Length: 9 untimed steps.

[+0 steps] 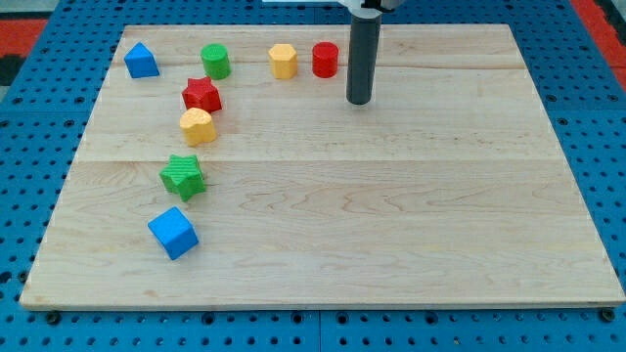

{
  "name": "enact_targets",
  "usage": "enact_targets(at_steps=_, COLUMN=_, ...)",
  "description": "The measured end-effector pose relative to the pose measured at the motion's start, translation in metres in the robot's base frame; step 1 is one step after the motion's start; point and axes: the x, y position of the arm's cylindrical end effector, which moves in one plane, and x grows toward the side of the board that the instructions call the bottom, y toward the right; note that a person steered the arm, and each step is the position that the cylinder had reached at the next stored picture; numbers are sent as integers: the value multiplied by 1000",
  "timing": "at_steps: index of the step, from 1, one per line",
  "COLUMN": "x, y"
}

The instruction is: Push the red circle into the yellow hexagon

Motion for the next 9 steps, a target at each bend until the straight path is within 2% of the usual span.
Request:
enact_targets(at_steps=2, x=2, y=1)
enact_targets(at_steps=4, x=27, y=9)
enact_targets(at_steps=6, x=27, y=-4)
enact_targets(at_steps=7, x=9, y=-6)
enact_targets(at_steps=8, x=-33, y=-37)
enact_targets(at_steps=9, x=-45, y=-57)
